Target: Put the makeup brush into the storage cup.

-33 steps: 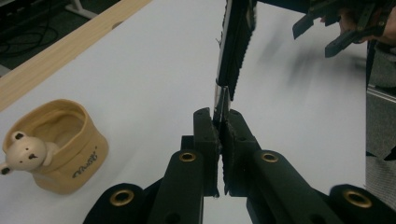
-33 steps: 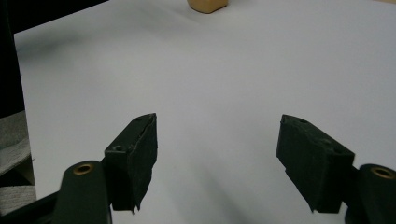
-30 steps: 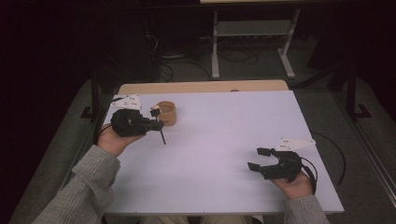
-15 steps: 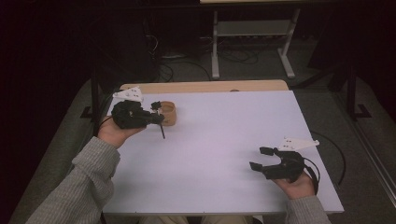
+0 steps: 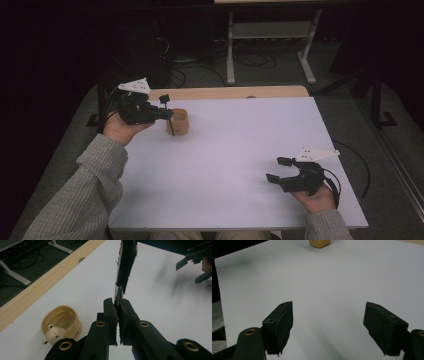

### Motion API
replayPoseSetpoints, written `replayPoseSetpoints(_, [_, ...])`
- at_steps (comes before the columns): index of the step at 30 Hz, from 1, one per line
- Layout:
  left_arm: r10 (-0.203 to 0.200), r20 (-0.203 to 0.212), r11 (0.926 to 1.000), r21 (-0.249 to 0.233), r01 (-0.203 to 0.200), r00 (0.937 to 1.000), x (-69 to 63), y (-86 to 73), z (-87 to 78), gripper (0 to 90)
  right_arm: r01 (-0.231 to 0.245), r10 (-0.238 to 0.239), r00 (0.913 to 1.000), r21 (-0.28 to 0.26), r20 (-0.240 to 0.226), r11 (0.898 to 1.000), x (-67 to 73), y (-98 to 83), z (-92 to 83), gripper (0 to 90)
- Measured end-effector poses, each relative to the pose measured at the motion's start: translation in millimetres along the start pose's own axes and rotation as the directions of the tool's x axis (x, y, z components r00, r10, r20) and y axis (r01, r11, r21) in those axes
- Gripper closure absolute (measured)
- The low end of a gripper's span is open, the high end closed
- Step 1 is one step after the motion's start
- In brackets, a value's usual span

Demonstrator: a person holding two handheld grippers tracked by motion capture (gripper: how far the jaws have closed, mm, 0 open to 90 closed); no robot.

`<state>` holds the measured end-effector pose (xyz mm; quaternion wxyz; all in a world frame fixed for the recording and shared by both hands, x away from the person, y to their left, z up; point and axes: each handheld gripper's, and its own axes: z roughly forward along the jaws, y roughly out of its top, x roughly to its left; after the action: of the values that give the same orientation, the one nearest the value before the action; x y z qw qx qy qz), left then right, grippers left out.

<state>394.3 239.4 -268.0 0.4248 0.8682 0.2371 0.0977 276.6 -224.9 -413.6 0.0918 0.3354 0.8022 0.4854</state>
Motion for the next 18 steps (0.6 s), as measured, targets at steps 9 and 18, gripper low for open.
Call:
replayPoseSetpoints(9, [-0.021, -0.014, 0.9998, -0.001, 0.021, 0.9997, 12.2, 7.1, 3.5, 85.6, 0.008, -0.008, 1.0000, -0.005, 0.005, 1.000, 0.6, 0.7, 0.5, 22.7])
replayPoseSetpoints(18, [-0.047, -0.022, 0.9989, 0.004, 0.047, 0.9987, 25.6, 19.6, 8.0, 85.7, 0.011, -0.011, 0.9999, -0.006, 0.004, 1.000, 1.1, 1.8, 1.1, 22.9])
